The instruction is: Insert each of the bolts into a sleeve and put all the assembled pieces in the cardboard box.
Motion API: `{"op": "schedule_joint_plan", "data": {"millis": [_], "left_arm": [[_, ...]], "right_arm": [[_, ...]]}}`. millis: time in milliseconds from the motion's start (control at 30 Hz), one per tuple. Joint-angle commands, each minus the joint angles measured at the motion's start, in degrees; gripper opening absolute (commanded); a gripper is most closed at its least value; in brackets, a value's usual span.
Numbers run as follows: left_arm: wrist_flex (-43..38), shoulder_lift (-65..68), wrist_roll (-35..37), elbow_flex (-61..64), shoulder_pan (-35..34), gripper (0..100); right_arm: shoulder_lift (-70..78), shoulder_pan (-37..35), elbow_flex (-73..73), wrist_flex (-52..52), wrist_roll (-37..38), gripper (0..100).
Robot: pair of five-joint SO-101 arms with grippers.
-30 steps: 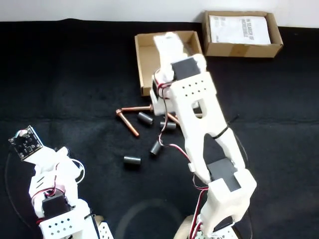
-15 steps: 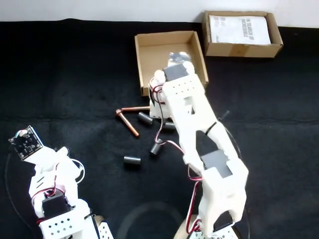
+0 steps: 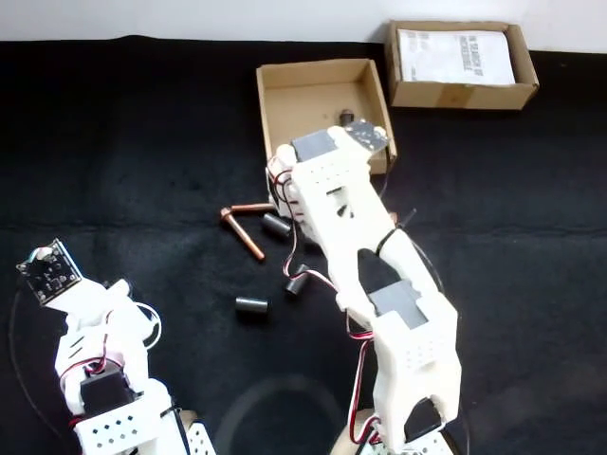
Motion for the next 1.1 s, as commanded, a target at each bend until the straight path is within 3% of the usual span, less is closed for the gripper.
{"op": "schedule_joint_plan", "data": {"millis": [0, 667, 1067], "left_arm": [[-0.4, -0.1, -0.3, 1.1, -0.5, 1], [-0.4, -0.1, -0.3, 1.1, -0.5, 1], [-0.4, -0.1, -0.3, 1.1, -0.5, 1]], "right_arm": [[-0.3, -0.3, 0.0, -3.3, -1.6, 26.6], [5.1, 6.0, 5.1, -14.1, -0.5, 26.6], [5.4, 7.2, 8.0, -14.5, -0.7, 25.0]]}}
